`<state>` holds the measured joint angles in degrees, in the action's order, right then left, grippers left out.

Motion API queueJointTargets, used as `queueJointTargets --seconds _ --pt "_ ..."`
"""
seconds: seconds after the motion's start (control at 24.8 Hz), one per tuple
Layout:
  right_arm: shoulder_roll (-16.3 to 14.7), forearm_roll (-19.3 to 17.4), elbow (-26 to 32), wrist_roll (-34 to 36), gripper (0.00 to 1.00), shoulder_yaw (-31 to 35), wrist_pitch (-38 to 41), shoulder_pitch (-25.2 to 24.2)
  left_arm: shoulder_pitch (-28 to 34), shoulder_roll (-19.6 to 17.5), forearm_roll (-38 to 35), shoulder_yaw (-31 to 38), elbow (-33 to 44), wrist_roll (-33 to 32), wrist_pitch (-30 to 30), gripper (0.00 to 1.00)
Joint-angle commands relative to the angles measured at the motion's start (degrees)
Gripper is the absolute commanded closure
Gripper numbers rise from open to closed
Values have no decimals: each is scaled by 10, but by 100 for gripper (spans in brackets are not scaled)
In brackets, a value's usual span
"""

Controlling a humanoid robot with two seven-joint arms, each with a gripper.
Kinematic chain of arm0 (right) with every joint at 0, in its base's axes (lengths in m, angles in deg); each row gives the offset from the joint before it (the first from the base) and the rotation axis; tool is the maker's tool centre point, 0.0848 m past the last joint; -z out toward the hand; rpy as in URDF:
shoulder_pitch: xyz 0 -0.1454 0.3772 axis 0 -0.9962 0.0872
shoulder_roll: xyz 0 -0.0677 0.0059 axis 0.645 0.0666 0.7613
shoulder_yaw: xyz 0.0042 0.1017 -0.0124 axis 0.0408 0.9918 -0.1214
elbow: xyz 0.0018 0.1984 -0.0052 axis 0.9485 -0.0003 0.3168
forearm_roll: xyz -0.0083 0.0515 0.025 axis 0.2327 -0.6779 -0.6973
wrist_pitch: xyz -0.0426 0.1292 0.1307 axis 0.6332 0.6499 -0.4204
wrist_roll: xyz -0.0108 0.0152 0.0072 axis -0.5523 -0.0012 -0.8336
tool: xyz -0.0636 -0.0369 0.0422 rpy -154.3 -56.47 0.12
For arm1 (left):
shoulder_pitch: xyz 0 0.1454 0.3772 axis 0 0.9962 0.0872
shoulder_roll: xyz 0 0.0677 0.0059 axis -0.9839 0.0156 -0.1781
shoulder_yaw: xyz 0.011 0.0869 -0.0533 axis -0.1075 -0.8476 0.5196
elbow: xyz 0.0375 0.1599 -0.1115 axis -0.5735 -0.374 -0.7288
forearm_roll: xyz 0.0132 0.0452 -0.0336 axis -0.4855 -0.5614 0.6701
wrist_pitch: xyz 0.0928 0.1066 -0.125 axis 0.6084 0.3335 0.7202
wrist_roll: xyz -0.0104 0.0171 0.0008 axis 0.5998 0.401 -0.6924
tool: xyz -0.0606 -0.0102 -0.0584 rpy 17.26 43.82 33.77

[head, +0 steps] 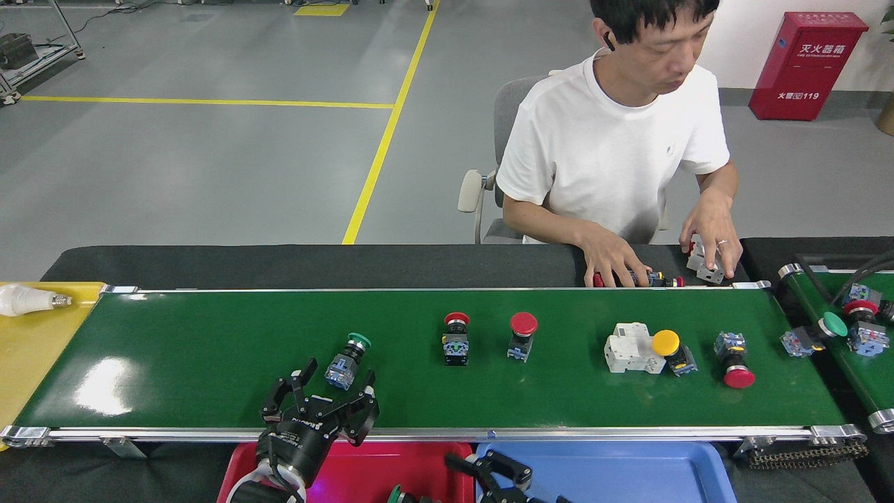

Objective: Pick switch part from conveyor to tray

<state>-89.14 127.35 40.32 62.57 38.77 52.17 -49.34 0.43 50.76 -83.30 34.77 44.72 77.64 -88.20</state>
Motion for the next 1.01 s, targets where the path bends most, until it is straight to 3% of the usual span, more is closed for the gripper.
queueJointTargets --seconds 0.0,0.2,0.24,0.32,0.56,0.72,0.8,0.97 --pt "4 -2 5 47 5 7 -84 10 -16 -7 -2 3 -15 7 -2 10" --pt "-28 -1 12 92 6 8 -292 9 -15 -22 12 30 -30 34 -18 36" --pt "-35 -1 17 104 5 7 -321 5 -10 -22 12 36 -30 37 -18 49" --pt "-40 3 24 116 5 7 -335 -10 2 -23 13 40 -28 37 -13 95" --pt "-39 14 29 117 4 6 -334 -34 109 -36 16 121 48 37 -27 96" --pt "-37 48 30 146 4 6 -333 -56 203 -34 24 172 187 37 -66 96" --pt "-32 49 29 145 4 6 -335 -60 256 -34 25 175 250 34 -86 96" --pt "-14 59 27 143 4 5 -340 -60 349 -40 19 154 283 39 -108 96"
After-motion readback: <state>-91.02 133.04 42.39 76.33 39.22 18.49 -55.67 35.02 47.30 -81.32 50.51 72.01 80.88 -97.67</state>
